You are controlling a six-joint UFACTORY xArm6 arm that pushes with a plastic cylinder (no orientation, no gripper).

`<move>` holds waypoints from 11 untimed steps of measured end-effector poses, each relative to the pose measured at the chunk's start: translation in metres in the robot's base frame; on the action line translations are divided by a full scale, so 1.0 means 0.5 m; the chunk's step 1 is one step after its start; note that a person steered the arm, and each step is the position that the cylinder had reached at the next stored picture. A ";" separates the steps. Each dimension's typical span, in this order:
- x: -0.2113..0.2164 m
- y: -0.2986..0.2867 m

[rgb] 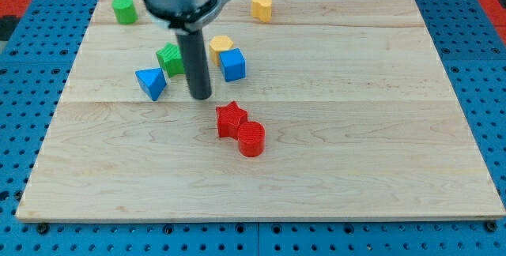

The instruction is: Separate the cube and hexagon

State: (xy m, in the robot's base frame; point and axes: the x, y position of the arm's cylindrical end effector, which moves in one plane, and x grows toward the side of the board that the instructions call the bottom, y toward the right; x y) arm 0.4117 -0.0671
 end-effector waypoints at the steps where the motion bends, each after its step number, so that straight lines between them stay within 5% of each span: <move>1: -0.090 0.033; 3: -0.140 0.330; 4: -0.082 0.349; 5: -0.129 0.442; 6: -0.214 0.421; 7: -0.154 0.311; 9: -0.220 0.506; 11: -0.176 0.363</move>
